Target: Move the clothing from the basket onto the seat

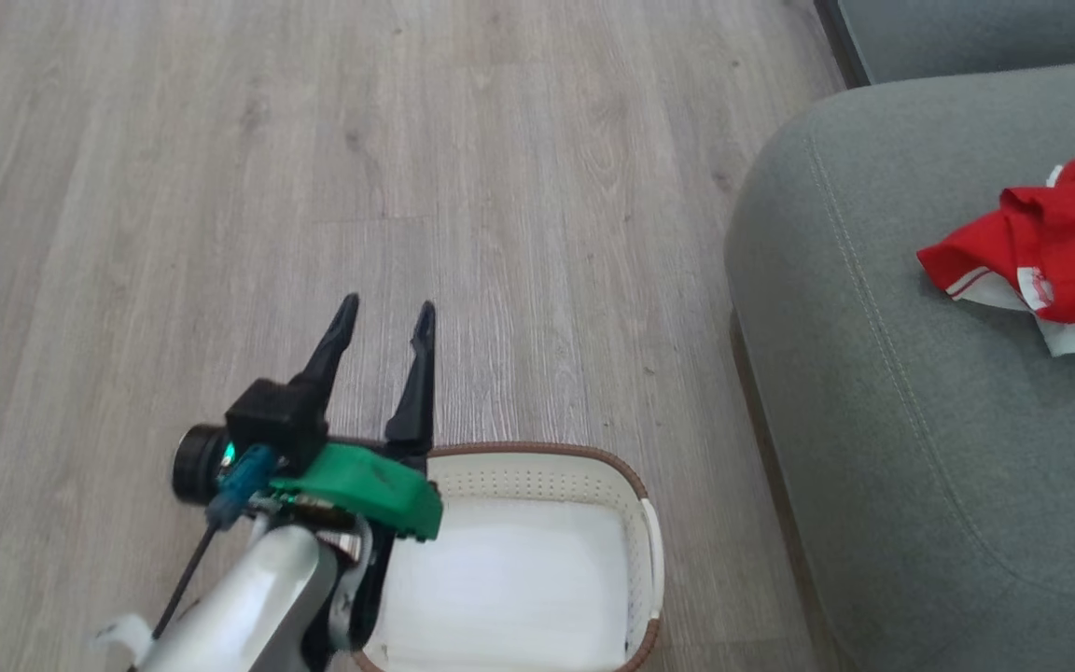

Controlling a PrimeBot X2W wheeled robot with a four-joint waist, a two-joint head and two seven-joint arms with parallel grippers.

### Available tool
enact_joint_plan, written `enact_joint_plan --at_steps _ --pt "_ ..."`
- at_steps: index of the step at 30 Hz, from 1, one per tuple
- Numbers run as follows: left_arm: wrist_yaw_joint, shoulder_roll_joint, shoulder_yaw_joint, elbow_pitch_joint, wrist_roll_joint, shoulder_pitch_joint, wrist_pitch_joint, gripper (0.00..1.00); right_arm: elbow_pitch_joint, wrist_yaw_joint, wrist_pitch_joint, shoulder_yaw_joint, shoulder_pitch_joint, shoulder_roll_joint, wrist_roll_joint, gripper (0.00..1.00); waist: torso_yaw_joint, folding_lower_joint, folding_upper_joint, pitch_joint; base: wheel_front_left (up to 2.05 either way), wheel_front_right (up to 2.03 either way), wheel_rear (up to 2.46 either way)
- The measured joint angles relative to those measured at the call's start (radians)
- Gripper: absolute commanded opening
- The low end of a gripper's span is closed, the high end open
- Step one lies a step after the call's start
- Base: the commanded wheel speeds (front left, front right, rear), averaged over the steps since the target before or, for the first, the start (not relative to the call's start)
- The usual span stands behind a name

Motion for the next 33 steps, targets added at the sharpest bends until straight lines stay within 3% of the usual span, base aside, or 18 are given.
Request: enact_joint_plan --at_steps 6,13,19,26,33 --pt "0.0 0.006 0.043 -0.013 0.021 0.051 0.0 1.0 -0.125 0.0 0.0 -0.217 0.227 0.143 -0.163 1.0 0.014 0.0 0.0 -0.007 0.0 0.0 0.0" --pt "0.001 -0.003 0.119 -0.034 0.044 0.126 0.0 1.0 -0.257 0.0 0.0 -0.354 0.423 0.309 -0.309 1.0 0.02 0.0 0.0 -0.007 0.0 0.0 0.0" --pt "-0.01 -0.019 0.177 -0.049 0.079 0.194 0.0 1.0 -0.317 0.0 0.0 -0.443 0.501 0.414 -0.369 1.0 0.023 0.0 0.0 -0.006 0.0 0.0 0.0" --pt "-0.082 -0.084 0.268 -0.016 0.125 0.255 0.0 1.0 -0.345 0.0 0.0 -0.472 0.562 0.521 -0.429 1.0 0.032 0.0 0.0 0.001 0.0 0.0 0.0" --pt "-0.142 -0.134 0.354 0.043 0.202 0.271 0.0 1.0 -0.348 0.0 0.0 -0.429 0.576 0.546 -0.463 1.0 0.036 0.0 0.0 -0.001 0.0 0.0 0.0"
